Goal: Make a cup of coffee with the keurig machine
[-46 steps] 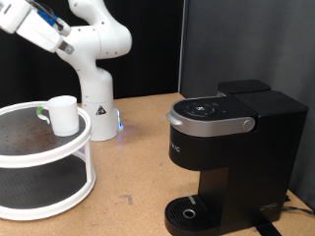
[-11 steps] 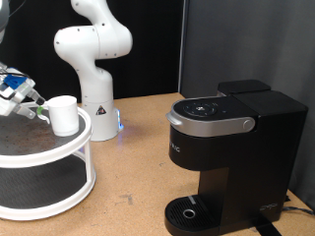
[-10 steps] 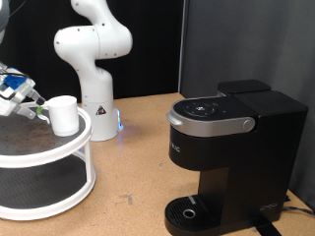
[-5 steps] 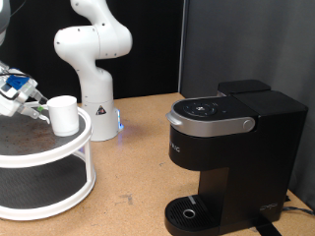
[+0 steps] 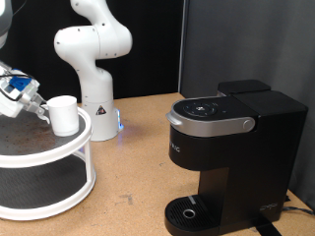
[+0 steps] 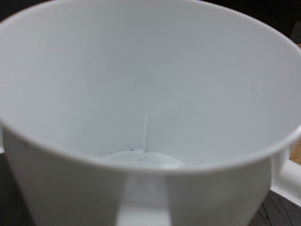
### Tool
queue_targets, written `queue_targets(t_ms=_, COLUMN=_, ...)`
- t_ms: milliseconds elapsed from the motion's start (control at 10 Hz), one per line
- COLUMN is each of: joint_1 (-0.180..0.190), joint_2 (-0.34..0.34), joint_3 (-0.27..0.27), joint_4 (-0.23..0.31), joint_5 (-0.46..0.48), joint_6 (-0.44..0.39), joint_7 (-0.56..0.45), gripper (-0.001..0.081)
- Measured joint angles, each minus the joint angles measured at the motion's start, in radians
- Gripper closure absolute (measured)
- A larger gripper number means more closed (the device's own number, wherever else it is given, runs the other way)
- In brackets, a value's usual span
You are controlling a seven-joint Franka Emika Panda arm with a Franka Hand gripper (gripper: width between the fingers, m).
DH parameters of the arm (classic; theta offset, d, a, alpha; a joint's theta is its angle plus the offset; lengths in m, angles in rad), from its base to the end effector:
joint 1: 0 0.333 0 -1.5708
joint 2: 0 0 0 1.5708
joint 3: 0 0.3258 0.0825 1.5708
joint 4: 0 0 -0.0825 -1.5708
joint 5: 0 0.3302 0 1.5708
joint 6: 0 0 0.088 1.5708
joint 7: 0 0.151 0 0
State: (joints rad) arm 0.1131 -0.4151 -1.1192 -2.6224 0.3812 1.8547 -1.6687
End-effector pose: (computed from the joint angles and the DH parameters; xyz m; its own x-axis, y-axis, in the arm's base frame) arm 0.2101 -0.2136 0.3210 0.7428 0.2656 0.6145 0.6276 -0.5957 -0.5012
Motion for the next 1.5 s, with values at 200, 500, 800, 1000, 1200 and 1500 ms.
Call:
queue_targets(t_ms=200, joint_1=0.0, joint_2=0.0, joint_3=0.0, joint_4=-0.005, joint_5=-0.001, joint_6=0.0, joint_7=-0.004, gripper=0.0639)
queue_targets(t_ms=500, joint_1=-0.003, joint_2=-0.001, joint_3=0.001, joint_4=-0.008, joint_5=-0.001, joint_6=0.0, joint_7=-0.001, gripper=0.0732)
queue_targets(t_ms=800, joint_1=-0.018, joint_2=-0.018, joint_3=0.024, joint_4=-0.008, joint_5=0.012, joint_6=0.005, joint_7=0.057, gripper=0.0732)
queue_targets(t_ms=1000, joint_1=-0.022, joint_2=-0.039, joint_3=0.078, joint_4=-0.008, joint_5=0.038, joint_6=0.017, joint_7=0.148, gripper=0.0732)
queue_targets(t_ms=1200, joint_1=-0.021, joint_2=-0.05, joint_3=0.155, joint_4=-0.011, joint_5=0.049, joint_6=0.07, joint_7=0.242, gripper=0.0732)
queue_targets(t_ms=1500, joint_1=-0.018, joint_2=-0.046, joint_3=0.221, joint_4=-0.009, joint_5=0.031, joint_6=0.085, joint_7=0.303, gripper=0.0732)
